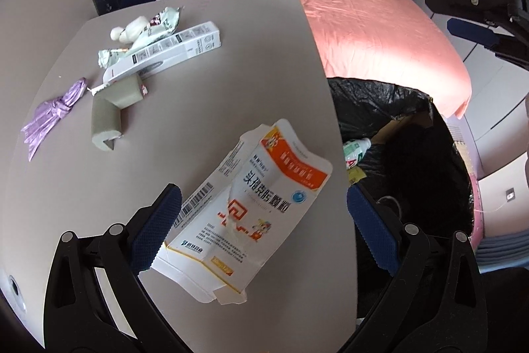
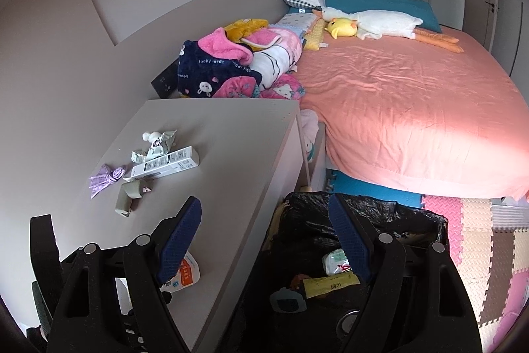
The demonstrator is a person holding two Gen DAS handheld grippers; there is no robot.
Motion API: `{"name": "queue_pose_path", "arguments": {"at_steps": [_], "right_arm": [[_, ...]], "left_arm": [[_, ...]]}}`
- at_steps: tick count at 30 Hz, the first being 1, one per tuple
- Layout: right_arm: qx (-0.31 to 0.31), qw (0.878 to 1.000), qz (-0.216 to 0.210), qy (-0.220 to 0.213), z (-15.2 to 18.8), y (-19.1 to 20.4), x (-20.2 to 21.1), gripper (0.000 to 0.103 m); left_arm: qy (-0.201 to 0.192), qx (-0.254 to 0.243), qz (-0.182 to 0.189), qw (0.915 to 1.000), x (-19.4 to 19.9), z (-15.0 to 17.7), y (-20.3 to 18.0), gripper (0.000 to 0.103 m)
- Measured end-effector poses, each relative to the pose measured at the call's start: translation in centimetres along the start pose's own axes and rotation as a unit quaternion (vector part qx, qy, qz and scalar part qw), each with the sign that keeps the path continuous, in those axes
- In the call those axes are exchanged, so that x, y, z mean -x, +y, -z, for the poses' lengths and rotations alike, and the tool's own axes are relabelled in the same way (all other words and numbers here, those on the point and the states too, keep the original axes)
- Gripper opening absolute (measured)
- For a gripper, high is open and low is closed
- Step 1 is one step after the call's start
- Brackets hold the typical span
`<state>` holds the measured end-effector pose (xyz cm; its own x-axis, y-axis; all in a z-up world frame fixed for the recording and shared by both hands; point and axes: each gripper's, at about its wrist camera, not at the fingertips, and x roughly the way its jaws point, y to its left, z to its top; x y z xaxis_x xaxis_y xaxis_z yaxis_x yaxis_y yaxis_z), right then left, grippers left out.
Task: Collect trash
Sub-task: 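Move the left tool to the desk and grasp the white-orange medicine box, then lift the medicine box with the left tool while the right tool grasps the grey-red packet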
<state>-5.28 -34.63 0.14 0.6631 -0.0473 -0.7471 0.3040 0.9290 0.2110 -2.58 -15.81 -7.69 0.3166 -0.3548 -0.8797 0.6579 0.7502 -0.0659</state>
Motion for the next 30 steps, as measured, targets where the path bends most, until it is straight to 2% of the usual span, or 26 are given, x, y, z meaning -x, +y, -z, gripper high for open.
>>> {"name": "queue_pose_path", "arguments": {"at_steps": [13,17,21,23,30], "right_arm": [[0.001,1.000,0.002,0.016,0.1,0.6,-1.5,0.079],[0.001,1.000,0.001,0.021,0.1,0.7,-2.2,0.079],[0.008,1.000,-0.003,0.024,0.0,1.2,-3.0,0.079],[0.018,1.000,-0.007,0.024,0.0,1.7,-3.4,0.079],[0.040,0.998,-0.020,0.036,0.0,3.5,-5.1,0.079]], "left_arm": [[0.042,-0.048,-0.021,0.9977,-2.8,1.2,0.9,0.097],[0.033,-0.054,-0.038,0.9973,-3.2,1.2,1.3,0.088],[0.022,-0.026,-0.029,0.9990,-3.2,1.1,2.5,0.082],[0.013,-0.009,-0.035,0.9992,-2.9,1.0,3.2,0.070],[-0.017,0.089,-0.021,0.9956,-1.5,0.7,6.1,0.052]]}}
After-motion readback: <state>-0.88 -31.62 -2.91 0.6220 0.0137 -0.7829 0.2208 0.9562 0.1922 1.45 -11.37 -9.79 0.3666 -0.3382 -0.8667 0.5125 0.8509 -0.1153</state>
